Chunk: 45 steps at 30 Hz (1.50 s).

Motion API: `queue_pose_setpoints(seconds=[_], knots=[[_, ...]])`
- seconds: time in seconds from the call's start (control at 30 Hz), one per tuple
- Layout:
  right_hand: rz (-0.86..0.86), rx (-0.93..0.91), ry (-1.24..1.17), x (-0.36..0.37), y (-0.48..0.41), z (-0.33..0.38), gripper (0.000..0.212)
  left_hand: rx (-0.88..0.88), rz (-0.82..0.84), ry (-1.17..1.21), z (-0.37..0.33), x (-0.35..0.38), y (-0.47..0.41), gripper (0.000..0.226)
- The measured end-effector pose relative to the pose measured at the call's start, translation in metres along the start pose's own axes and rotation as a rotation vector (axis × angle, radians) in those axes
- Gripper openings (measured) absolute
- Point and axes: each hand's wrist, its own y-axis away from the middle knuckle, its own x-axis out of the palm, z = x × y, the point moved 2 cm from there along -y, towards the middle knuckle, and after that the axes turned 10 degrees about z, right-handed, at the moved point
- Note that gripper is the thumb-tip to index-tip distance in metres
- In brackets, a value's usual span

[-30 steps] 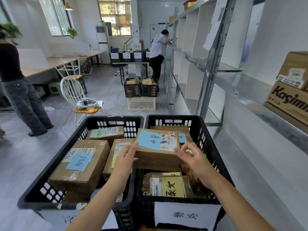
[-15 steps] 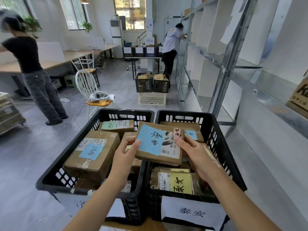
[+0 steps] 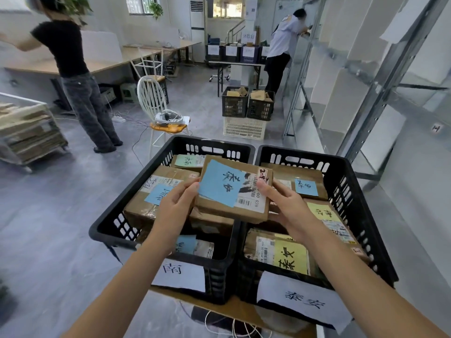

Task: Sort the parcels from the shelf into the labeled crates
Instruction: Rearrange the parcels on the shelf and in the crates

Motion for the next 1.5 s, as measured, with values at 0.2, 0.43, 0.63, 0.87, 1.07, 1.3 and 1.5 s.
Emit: queue_pose_setpoints(seconds=[0.2,0.43,0.63,0.87,1.07,1.3,1.5], knots=[[-0.005,0.038,0.044,0.010,-0.015,-0.004,0.052,0.034,-0.067,-0.055,0.004,-0.028,-0.005,0.028],[-0.083,0.074,0.036,-0.003,-0.012,-0.009,0.047,0.007,0.011,-0.116,0.011,-0.020,-0.008,0.026],[-0.217,0.098,0.030,-0.047,0.011,-0.007,0.055,-0.022,0.132,-0.145,0.016,0.013,-0.017,0.029],[-0.389,0.136,0.052,-0.097,0.028,-0.010,0.063,0.005,0.227,-0.246,0.007,0.048,-0.021,0.027],[-0.411,0.225,0.163,-0.118,0.019,-0.014,0.084,0.002,0.261,-0.317,0.012,0.070,-0.030,0.028],[-0.342,0.311,0.174,-0.112,-0.002,-0.038,0.079,-0.005,0.305,-0.394,0.016,0.101,-0.044,0.026],[-0.308,0.400,0.128,-0.118,-0.004,-0.065,0.088,0.003,0.296,-0.469,0.019,0.112,-0.053,0.031]])
